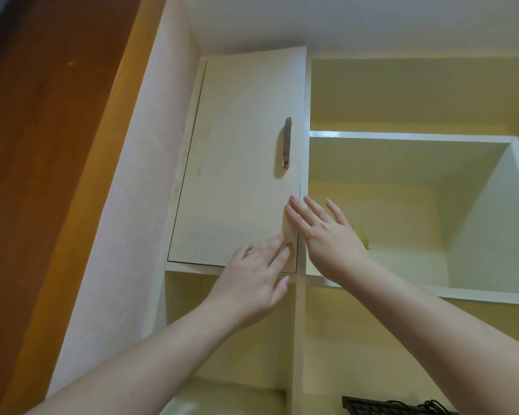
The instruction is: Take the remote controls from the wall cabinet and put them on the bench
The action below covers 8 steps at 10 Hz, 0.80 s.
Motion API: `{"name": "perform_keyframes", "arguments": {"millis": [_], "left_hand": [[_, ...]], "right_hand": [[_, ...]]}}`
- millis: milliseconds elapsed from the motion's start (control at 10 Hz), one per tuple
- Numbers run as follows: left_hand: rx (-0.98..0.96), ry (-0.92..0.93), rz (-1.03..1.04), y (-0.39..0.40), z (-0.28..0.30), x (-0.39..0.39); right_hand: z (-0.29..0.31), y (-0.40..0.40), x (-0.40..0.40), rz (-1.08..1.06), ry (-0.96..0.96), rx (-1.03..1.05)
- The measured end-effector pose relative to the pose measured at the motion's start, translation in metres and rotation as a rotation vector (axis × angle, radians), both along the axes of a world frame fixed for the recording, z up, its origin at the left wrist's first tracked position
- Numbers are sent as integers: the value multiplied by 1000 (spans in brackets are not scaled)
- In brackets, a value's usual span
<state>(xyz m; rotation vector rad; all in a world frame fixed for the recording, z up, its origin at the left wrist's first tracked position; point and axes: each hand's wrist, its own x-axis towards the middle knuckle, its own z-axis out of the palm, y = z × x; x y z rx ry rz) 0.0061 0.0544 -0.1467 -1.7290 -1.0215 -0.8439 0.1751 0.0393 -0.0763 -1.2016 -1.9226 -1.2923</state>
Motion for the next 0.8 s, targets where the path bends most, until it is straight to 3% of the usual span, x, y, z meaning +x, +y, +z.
{"name": "perform_keyframes", "arguments": {"millis": [400,700,800], "left_hand": [[61,77,63,19,5,2],[-141,105,190,-13,15,2],[-163,95,209,-29,14,4]], "right_hand": [[-1,24,4,104,-10,2],[-5,6,12,23,-20,-91],[-14,-4,15,28,86,-106]]}}
